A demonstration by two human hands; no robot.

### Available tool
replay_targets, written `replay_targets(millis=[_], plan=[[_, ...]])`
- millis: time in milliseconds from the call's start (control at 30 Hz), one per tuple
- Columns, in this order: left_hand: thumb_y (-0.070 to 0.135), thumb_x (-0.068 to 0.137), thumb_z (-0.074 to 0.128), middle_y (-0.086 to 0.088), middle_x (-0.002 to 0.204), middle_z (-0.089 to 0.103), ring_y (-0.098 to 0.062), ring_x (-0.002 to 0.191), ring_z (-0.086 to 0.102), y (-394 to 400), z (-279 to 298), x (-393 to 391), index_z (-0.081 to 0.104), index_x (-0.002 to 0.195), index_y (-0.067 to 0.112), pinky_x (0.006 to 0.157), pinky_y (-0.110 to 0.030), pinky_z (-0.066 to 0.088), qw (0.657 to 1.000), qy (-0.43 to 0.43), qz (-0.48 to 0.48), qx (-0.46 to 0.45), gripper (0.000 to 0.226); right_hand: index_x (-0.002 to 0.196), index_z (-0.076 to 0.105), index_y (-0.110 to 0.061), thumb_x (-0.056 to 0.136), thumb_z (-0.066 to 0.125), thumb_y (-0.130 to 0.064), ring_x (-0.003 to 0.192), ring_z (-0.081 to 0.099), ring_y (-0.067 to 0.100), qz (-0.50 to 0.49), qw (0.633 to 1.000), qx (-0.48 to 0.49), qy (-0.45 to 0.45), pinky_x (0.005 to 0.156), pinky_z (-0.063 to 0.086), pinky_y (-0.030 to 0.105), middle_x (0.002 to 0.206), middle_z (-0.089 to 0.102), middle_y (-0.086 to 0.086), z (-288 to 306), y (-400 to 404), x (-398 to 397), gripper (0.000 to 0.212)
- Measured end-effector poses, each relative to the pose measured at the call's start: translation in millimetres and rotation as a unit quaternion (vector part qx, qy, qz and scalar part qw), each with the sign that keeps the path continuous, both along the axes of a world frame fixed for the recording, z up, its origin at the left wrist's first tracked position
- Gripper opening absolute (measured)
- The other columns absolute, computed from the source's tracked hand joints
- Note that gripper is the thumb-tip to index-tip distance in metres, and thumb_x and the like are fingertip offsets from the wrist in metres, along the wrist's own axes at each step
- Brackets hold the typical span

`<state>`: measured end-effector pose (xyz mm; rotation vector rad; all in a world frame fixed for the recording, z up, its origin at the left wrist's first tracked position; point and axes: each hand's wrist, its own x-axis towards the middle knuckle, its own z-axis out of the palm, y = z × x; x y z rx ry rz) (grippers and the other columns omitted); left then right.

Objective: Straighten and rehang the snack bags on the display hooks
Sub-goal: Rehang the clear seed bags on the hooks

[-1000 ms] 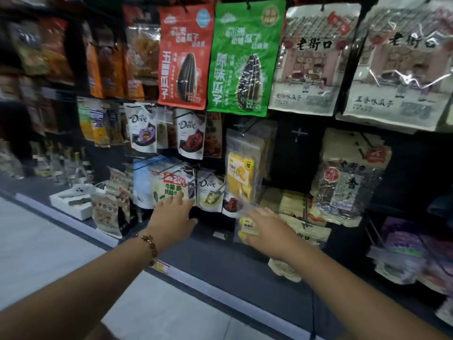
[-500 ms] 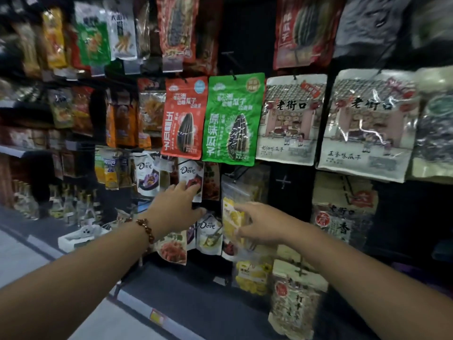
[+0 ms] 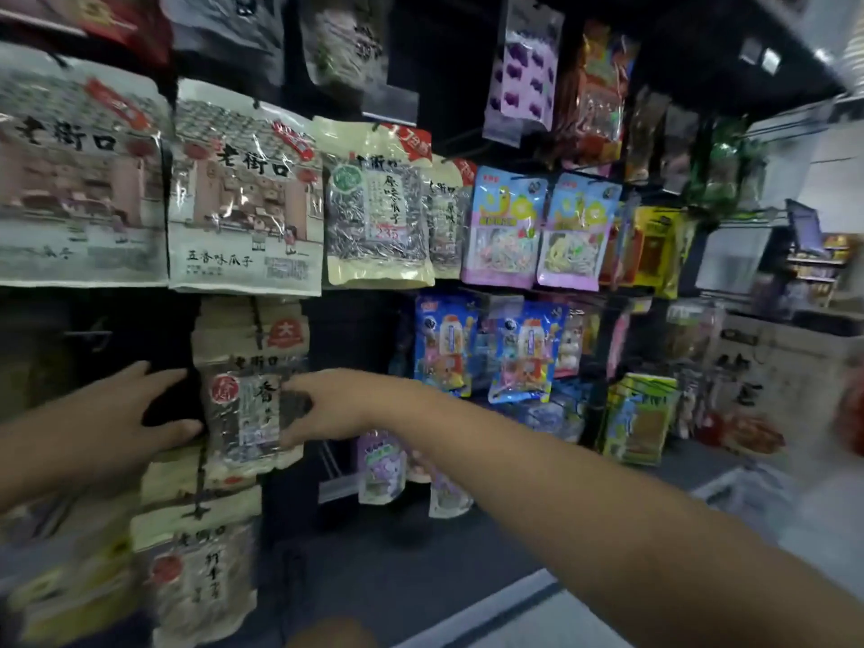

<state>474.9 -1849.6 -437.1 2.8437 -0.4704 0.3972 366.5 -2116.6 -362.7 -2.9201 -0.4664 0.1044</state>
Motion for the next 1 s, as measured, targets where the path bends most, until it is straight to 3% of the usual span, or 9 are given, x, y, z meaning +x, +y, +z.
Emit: replay_targets(millis=[100,267,500,767,867,1000], plan=[[0.079,0.078,0.046,-0.004,0.162,0.016,-0.023,0.147,0.022,-61,25,-33,0.017,0.154,0.034,0.116,-0.039,0.029,0.998,0.025,-0.060,0.023,0.093,0.155,0.023,-0.016,0.094,0.061,-0.037,0.142,0.033,0.023,-0.061,0.998,0.010,0.000,0.108,0.031,0.028,0.159,0.028,0.004,-1,-32,-14,0.075],[0.070,0.088,0.042,-0.005,0.164,0.005,-0.023,0.150,0.010,-107,29,-47,0.008,0.155,0.035,0.119,-0.041,0.022,0.993,0.039,-0.105,0.036,0.084,0.155,0.020,-0.021,0.092,0.062,-0.042,0.142,0.033,0.024,-0.128,0.992,0.013,0.019,0.106,0.033,0.030,0.160,0.026,0.003,-3,-63,-27,0.079],[0.078,0.082,0.040,-0.001,0.164,0.004,-0.017,0.151,0.004,-88,13,-52,0.009,0.155,0.039,0.119,-0.040,0.022,0.992,0.064,-0.111,0.010,0.089,0.156,0.014,-0.020,0.093,0.060,-0.043,0.143,0.030,0.024,-0.119,0.992,0.008,0.031,0.108,0.031,0.032,0.161,0.022,0.002,-9,-57,-23,0.081],[0.067,0.090,0.043,-0.003,0.164,0.006,-0.022,0.150,0.013,31,-13,-92,0.011,0.155,0.034,0.117,-0.039,0.026,0.992,0.100,0.070,0.031,0.080,0.156,0.014,-0.021,0.094,0.059,-0.041,0.144,0.029,0.022,0.025,0.997,0.044,0.065,0.110,0.032,0.031,0.162,0.018,0.000,-50,47,20,0.079],[0.060,0.094,0.043,-0.003,0.164,0.006,-0.024,0.149,0.015,89,-23,-123,0.012,0.156,0.031,0.116,-0.039,0.026,0.981,0.120,0.147,0.040,0.075,0.155,0.019,-0.020,0.092,0.059,-0.047,0.145,0.027,0.020,0.102,0.992,0.041,0.065,0.114,0.029,0.031,0.162,0.019,0.000,-68,110,31,0.080],[0.059,0.094,0.043,-0.007,0.163,0.012,-0.028,0.147,0.020,161,-42,-162,0.016,0.155,0.030,0.115,-0.042,0.027,0.954,0.130,0.263,0.058,0.073,0.153,0.027,-0.020,0.091,0.062,-0.043,0.140,0.035,0.020,0.200,0.975,0.059,0.070,0.107,0.033,0.029,0.157,0.029,0.003,-94,202,32,0.074]])
